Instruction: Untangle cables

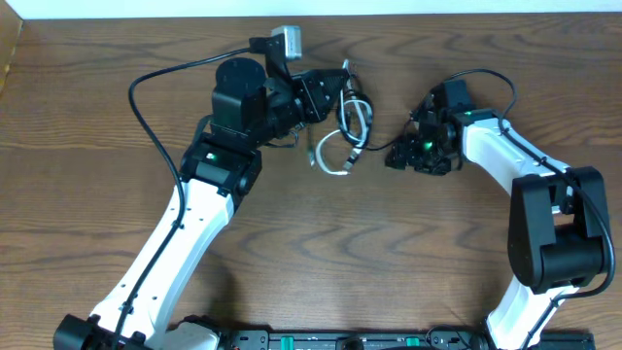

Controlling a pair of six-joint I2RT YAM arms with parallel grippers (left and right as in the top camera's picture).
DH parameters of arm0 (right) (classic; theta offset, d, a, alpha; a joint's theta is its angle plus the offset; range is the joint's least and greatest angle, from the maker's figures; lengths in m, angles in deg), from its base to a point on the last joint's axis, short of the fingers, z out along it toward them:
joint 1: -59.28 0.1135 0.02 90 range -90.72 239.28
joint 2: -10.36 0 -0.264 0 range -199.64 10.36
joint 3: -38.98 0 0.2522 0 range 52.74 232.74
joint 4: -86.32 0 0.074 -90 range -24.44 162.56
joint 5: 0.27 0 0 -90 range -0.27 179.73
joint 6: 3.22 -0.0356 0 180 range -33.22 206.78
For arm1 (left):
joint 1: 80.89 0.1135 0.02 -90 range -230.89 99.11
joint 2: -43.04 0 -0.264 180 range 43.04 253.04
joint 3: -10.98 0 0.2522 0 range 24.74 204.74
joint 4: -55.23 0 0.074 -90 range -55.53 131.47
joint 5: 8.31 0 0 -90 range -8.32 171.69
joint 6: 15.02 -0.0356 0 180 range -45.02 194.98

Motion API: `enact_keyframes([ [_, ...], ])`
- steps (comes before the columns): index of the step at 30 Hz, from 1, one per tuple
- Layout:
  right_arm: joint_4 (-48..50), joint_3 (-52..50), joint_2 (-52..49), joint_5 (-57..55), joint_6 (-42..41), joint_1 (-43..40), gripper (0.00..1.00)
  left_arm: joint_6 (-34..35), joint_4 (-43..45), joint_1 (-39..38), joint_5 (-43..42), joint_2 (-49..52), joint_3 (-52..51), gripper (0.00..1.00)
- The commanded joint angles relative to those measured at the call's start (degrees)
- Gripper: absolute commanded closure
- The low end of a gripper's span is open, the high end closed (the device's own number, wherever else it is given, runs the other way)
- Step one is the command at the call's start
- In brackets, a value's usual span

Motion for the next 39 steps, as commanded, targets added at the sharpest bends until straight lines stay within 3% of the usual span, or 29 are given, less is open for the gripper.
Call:
enact_keyframes([
  [1, 2.3, -0.4, 3.4, 18.0, 7.6, -0.4, 0.28, 0.5, 0.6, 0.0, -1.1, -0.8, 0.9, 0.93],
  [5, 7.2, -0.4, 8.9, 21.4, 4.8, -0.3, 0.23, 2.9, 2.1, 0.0, -1.2, -0.8, 0.9, 0.92],
  [11, 18.0, -0.4, 9.1, 18.6, -6.4, 1.3, 0.22, 5.7, 3.6, -0.1, -1.4, -0.8, 0.9, 0.93],
  [15, 22.6, -0.4, 9.0, 12.1, -13.0, 3.0, 0.22, 6.7, 4.0, -0.2, -1.4, -0.8, 0.9, 0.93],
  [20, 22.9, -0.6, 7.8, -1.7, -19.7, 7.2, 0.24, 10.8, 8.7, -0.2, -3.4, -0.9, 0.9, 0.93],
  [25, 22.4, -0.7, 5.2, -7.8, -23.5, 8.9, 0.29, 13.1, 11.5, -0.2, -4.3, -1.6, 0.9, 0.93],
  [34, 25.3, -0.7, 4.5, 0.3, -19.7, 6.6, 0.30, 14.1, 12.5, 0.5, -4.2, -3.8, 0.9, 0.93],
  [39, 16.8, -0.7, 4.4, -4.4, -16.5, 4.0, 0.30, 16.4, 18.7, 1.1, -4.2, -4.3, 0.9, 0.93],
])
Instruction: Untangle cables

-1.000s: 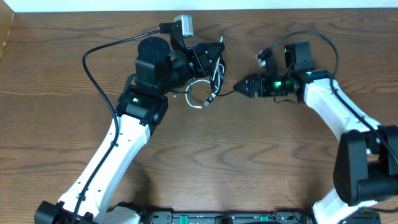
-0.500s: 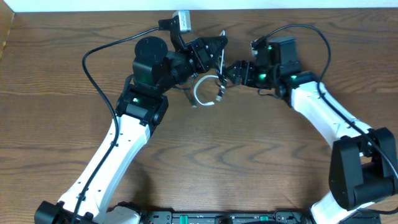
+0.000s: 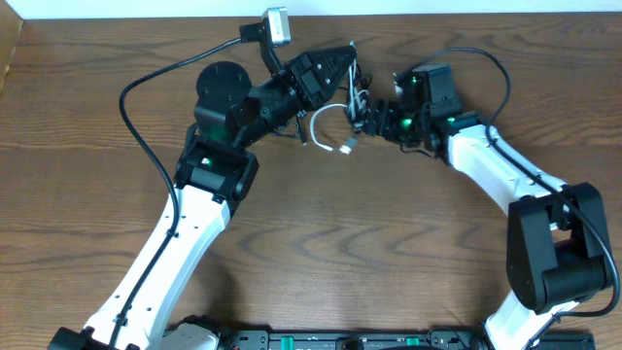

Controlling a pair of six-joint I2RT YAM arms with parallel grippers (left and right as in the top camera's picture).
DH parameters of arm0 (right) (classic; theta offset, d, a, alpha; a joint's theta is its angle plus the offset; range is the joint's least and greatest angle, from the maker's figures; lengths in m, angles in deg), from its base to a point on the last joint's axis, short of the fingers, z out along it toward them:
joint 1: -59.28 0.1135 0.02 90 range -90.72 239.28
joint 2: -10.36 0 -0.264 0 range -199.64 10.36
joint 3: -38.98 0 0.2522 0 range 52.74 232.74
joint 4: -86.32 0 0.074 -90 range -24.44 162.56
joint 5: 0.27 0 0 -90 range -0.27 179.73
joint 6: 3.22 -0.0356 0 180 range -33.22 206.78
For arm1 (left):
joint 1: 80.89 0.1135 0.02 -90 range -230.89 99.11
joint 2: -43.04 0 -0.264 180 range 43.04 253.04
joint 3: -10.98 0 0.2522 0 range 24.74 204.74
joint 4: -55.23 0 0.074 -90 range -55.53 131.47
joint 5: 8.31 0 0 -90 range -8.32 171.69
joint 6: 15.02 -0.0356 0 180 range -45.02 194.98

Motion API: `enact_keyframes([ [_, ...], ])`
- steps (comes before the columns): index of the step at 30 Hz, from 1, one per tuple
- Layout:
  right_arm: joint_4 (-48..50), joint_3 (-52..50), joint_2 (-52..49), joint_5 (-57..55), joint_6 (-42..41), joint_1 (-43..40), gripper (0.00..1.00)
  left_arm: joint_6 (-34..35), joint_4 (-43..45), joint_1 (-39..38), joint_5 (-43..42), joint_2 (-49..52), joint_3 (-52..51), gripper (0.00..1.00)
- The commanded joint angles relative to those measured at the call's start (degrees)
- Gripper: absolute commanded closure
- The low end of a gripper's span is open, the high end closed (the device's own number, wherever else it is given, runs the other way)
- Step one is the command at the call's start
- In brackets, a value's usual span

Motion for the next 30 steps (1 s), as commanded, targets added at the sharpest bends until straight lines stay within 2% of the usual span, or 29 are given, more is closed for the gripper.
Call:
enact_keyframes([
  [1, -5.2, -0.1, -0.4, -5.2, 3.8, -2.5, 0.30, 1.6, 4.1, 1.6, -0.9, -2.8, 1.1, 0.92],
  [5, -10.6, -2.9, -0.4, -8.3, 8.0, -6.5, 0.30, 3.6, 4.0, 7.1, -1.0, -5.6, 1.1, 0.93],
  [10, -10.7, -8.3, -0.5, -8.6, 10.3, -10.9, 0.32, 4.4, 4.0, 12.3, -1.6, -7.9, 1.1, 0.92],
  [17, -10.9, -13.4, -0.5, -12.5, 11.1, -13.7, 0.31, 4.4, 3.9, 18.3, -2.1, -8.7, 1.1, 0.93],
  [19, -10.9, -14.4, -0.5, -12.6, 12.6, -13.7, 0.32, 4.3, 0.9, 19.7, -2.7, -8.7, 1.1, 0.92],
  [22, -11.1, -14.3, -0.3, -10.1, 15.9, -13.6, 0.30, -0.1, -9.4, 18.9, -3.8, -8.2, 1.1, 0.92],
  [26, -13.7, -13.1, 2.3, -3.0, 18.5, -13.6, 0.28, -10.8, -20.9, 15.6, -3.7, -6.3, 1.1, 0.92],
  [29, -19.1, -11.2, 8.0, -2.9, 20.0, -13.6, 0.27, -18.0, -27.6, 12.2, -2.1, -3.6, 1.1, 0.92],
  [30, -20.5, -11.0, 11.2, -3.3, 20.3, -13.6, 0.27, -18.4, -29.0, 11.2, -1.5, -2.5, 1.1, 0.93],
])
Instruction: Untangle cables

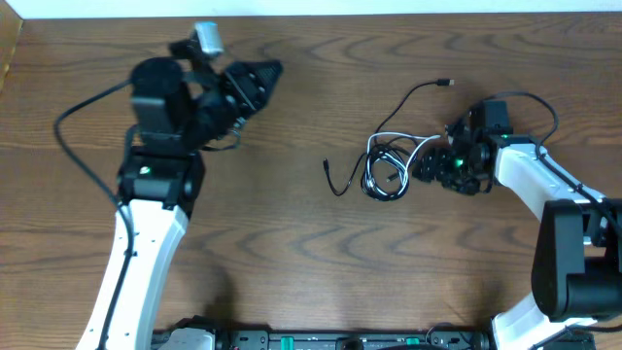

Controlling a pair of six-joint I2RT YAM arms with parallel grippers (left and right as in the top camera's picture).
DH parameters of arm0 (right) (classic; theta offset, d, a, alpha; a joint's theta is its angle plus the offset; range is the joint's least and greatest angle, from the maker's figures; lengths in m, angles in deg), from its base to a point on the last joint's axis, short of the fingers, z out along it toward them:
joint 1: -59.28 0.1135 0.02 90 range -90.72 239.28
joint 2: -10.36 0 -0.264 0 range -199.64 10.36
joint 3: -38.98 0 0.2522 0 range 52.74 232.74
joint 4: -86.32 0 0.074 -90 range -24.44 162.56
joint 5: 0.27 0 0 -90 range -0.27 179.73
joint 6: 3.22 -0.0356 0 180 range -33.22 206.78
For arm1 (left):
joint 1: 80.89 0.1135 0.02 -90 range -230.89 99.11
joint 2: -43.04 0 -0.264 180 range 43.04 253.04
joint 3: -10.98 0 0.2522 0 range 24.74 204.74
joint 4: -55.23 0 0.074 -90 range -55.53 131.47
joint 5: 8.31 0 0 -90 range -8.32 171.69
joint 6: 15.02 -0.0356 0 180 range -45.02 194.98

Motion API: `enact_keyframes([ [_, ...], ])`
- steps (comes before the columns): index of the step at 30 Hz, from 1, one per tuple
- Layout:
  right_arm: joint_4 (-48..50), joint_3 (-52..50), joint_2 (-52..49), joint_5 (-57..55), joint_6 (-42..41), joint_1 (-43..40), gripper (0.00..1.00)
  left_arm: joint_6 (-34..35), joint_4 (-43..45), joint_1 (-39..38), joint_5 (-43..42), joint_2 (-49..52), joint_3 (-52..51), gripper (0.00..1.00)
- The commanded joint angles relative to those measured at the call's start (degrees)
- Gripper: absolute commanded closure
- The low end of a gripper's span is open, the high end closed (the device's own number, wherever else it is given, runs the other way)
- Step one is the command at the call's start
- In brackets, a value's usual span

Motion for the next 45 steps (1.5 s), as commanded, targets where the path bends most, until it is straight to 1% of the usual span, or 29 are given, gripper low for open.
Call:
enact_keyframes([
  [1, -2.4, 0.4, 7.6, 0.3, 2.6, -0.2, 0.27, -7.7, -2.8, -3.3, 1.7, 3.8, 0.5, 0.93],
  [3, -4.2, 0.4, 11.7, 0.3, 2.6, -0.2, 0.31, -7.9, -3.6, -5.2, 2.1, 7.3, 0.5, 0.92],
  [4, -4.7, 0.4, 13.1, 0.3, 2.6, -0.2, 0.36, -7.9, -4.1, -5.8, 2.1, 8.7, 0.5, 0.91],
  [5, -4.7, 0.4, 14.3, 0.3, 2.5, -0.1, 0.37, -7.9, -4.8, -6.4, 2.1, 10.3, 0.5, 0.89],
  [7, -3.7, 0.4, 16.0, 0.3, 2.3, 0.5, 0.38, -7.9, -6.3, -7.4, 2.0, 13.6, 0.5, 0.87],
  [9, -1.2, 0.4, 16.4, 0.1, -0.9, 2.2, 0.37, -7.9, -6.9, -8.3, 1.8, 17.2, 0.5, 0.86],
  [11, 0.2, 0.4, 14.5, -1.9, -6.2, 4.3, 0.37, -7.9, -6.8, -8.5, 1.8, 19.0, 0.5, 0.86],
  [14, 3.1, 0.4, 11.0, -1.9, -7.6, 7.8, 0.39, -7.9, -6.8, -8.5, 2.1, 19.8, 0.5, 0.83],
  [15, 3.7, 0.4, 10.4, -1.9, -7.8, 8.4, 0.39, -8.5, -6.8, -8.5, 2.4, 19.8, 0.5, 0.76],
  [17, 5.4, 0.4, 8.3, -2.1, -8.5, 10.4, 0.42, -9.4, -7.0, -8.8, 3.4, 19.8, 0.5, 0.67],
  [18, 5.6, 0.4, 7.6, -2.8, -9.4, 10.9, 0.45, -9.9, -7.1, -8.9, 3.4, 19.9, 0.5, 0.65],
  [19, 5.6, 0.4, 7.0, -3.2, -10.0, 11.0, 0.49, -10.3, -7.1, -9.2, 3.6, 20.0, 0.5, 0.63],
  [22, 5.4, 0.4, 5.9, -3.2, -10.1, 10.9, 0.88, -13.2, -7.1, -11.5, 3.6, 20.7, 0.4, 0.62],
  [24, 5.4, 0.4, 6.2, -3.1, -10.1, 10.8, 0.99, -14.8, -7.2, -13.4, 4.3, 21.5, 0.3, 0.62],
  [26, 5.1, 0.4, 6.8, -3.1, -10.1, 10.5, 0.99, -14.8, -7.3, -15.5, 6.0, 22.4, 0.3, 0.62],
  [29, 4.4, 0.4, 7.8, -3.1, -10.0, 9.7, 0.99, -14.8, -7.3, -17.7, 7.9, 23.6, 0.3, 0.58],
  [31, 4.2, 0.4, 8.6, -2.4, -9.8, 9.1, 0.99, -18.1, -7.3, -19.5, 8.1, 25.1, 0.3, 0.55],
  [34, 3.8, 0.4, 9.1, -2.2, -9.4, 8.6, 0.99, -19.0, -7.3, -21.2, 9.1, 27.1, 0.3, 0.55],
  [38, 2.8, 0.4, 9.1, -2.3, -8.5, 8.5, 0.99, -19.1, -7.2, -23.0, 15.2, 29.9, 0.2, 0.55],
  [39, 2.7, 0.4, 9.1, -2.3, -8.3, 8.4, 0.99, -19.6, -7.2, -23.5, 15.9, 30.5, 0.2, 0.58],
  [40, 2.5, 0.4, 9.1, -2.3, -8.3, 8.4, 0.99, -20.5, -7.0, -24.0, 15.8, 31.3, 0.2, 0.60],
  [42, 2.3, 0.4, 9.1, -2.3, -8.3, 8.4, 0.99, -21.3, -7.1, -24.9, 15.8, 32.6, 0.2, 0.61],
  [45, 2.3, 0.4, 9.1, -2.3, -8.3, 8.4, 0.99, -22.3, -6.9, -26.2, 16.2, 34.8, 0.2, 0.61],
])
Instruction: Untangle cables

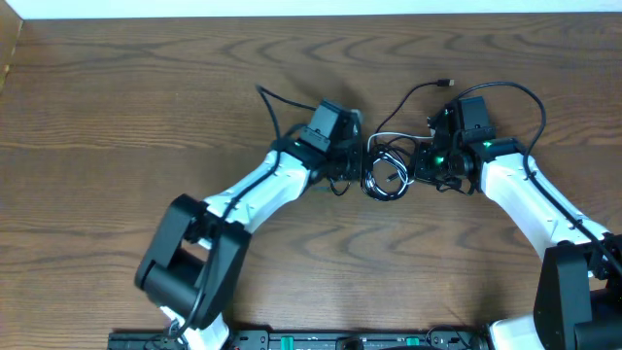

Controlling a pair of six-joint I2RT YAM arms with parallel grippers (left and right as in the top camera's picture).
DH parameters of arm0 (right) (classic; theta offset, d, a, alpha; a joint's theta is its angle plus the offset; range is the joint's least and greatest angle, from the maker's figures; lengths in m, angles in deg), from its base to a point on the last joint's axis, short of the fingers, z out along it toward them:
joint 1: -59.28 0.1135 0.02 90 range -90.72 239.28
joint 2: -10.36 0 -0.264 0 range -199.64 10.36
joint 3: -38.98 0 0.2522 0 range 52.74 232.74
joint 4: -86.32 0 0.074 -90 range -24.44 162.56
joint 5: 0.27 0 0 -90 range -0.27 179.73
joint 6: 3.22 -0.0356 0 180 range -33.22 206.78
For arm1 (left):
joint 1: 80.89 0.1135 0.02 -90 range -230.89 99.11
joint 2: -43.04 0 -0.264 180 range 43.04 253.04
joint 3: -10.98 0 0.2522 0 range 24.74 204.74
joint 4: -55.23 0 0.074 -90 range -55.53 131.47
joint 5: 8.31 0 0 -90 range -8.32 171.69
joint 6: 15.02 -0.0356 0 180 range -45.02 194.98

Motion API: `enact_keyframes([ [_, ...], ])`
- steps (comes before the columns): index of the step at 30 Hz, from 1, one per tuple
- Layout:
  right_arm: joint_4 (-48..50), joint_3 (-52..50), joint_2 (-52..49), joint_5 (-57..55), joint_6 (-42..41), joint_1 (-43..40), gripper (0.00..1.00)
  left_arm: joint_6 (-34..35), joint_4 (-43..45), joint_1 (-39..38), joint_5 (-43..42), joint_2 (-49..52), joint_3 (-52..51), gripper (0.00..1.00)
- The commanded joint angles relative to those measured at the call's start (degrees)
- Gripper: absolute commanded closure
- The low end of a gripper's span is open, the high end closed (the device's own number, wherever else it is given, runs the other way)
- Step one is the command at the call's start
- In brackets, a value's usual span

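Note:
The tangle of white and black cables (387, 173) lies on the table a little right of centre. One black cable leaves it upward and ends in a plug (445, 83). A short black end (335, 187) sticks out at the left. My left gripper (354, 167) lies low against the tangle's left side, its jaws hidden under the wrist. My right gripper (418, 165) is at the tangle's right side, with white strands running into its fingers.
The brown wooden table (146, 117) ends at a white strip along the back. My arms' own black supply cables (277, 102) loop above the wrists. Both arm bases stand at the front edge.
My left arm was raised at the far left, away from the cables. Now it stretches low with its gripper at the tangle's left side. The right gripper has shifted slightly left; the tangle has barely moved.
Both grippers first met at the tangle near the back middle and were still close together on it a moment later. Then the tangle lay right of centre by the right gripper, with the left gripper far off at the left. Now the left gripper is back beside it.

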Motion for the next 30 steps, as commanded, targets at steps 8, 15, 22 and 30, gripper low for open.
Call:
enact_keyframes([
  [8, -0.8, 2.1, 4.5, 6.0, 4.4, -0.5, 0.99, -4.4, 2.3, -1.6, 3.8, 7.0, 0.2, 0.93],
  [15, -11.7, 12.0, 13.0, 6.7, 4.7, -6.4, 0.99, -4.4, 1.4, -1.6, 9.7, 7.0, -0.3, 0.93],
  [22, -25.7, 28.7, 14.8, 16.2, 8.9, -15.6, 0.99, -4.4, 1.3, -1.3, 9.7, 7.0, -0.3, 0.93],
  [30, -30.1, 31.3, 12.5, 16.5, 14.0, -16.0, 0.51, -4.9, 0.2, -0.5, 2.6, 0.6, -0.2, 0.93],
])
